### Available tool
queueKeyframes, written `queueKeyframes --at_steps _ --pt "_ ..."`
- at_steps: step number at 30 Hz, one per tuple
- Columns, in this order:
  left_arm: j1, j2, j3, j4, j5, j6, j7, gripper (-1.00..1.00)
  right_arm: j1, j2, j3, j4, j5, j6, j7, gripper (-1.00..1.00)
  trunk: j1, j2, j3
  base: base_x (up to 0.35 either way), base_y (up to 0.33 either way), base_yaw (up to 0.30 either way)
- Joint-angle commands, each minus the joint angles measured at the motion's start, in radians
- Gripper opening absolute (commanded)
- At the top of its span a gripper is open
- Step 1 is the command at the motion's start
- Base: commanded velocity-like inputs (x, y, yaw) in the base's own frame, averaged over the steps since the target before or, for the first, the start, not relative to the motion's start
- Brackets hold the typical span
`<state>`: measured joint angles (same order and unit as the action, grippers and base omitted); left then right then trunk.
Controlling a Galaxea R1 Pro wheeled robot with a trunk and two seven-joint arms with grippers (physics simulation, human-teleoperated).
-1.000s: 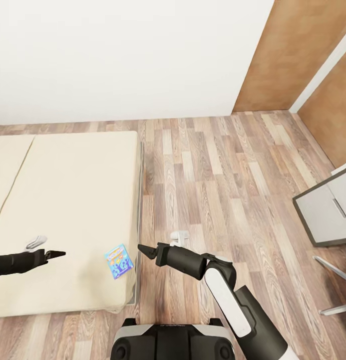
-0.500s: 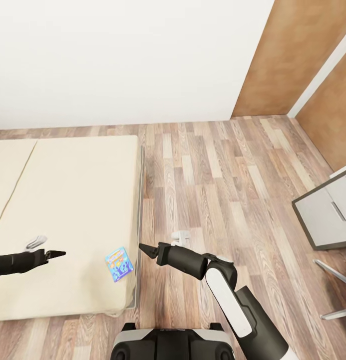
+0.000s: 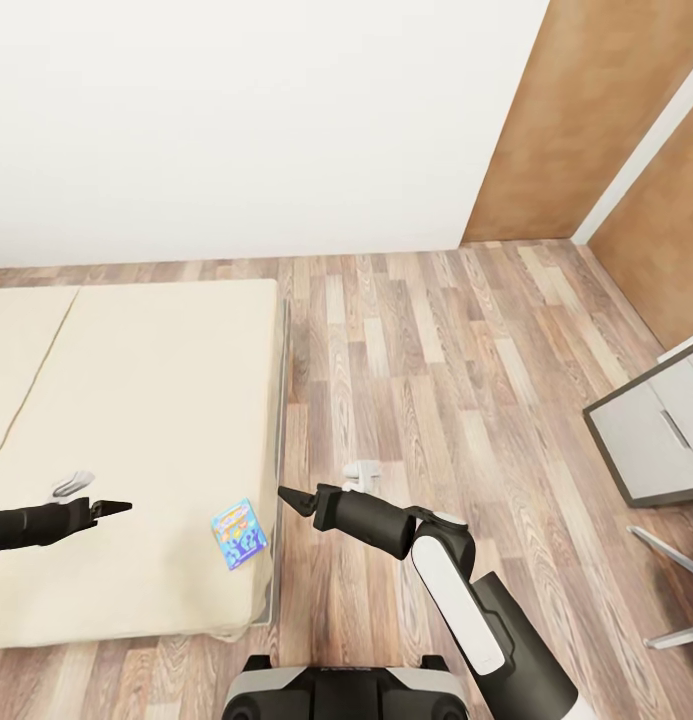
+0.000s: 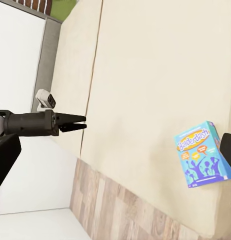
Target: Put all the toys in the child's room - the three board games (two on the bed and one on the table), the two jigsaw puzzles on the table, and the tennis ball on the table - inside the toy box on the table in the child's room.
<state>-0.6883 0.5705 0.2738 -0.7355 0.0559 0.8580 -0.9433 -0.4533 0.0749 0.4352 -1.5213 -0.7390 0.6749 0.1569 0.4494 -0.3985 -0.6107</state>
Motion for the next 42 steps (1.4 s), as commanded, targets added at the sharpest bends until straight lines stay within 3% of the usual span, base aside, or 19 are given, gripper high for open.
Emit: queueKeyframes --at_steps 1,42 --pt "0.0 0.0 0.0 0.0 0.005 0.009 -0.001 1.0 0.0 0.0 -0.001 -0.001 0.001 0.005 0.003 1.0 0.001 -0.001 0.0 0.0 0.0 0.0" --pt "0.0 0.0 0.0 -0.001 0.005 0.009 -0.008 1.0 0.0 0.0 -0.015 -0.003 0.001 0.005 0.004 1.0 0.001 -0.001 0.068 0.0 0.0 0.0"
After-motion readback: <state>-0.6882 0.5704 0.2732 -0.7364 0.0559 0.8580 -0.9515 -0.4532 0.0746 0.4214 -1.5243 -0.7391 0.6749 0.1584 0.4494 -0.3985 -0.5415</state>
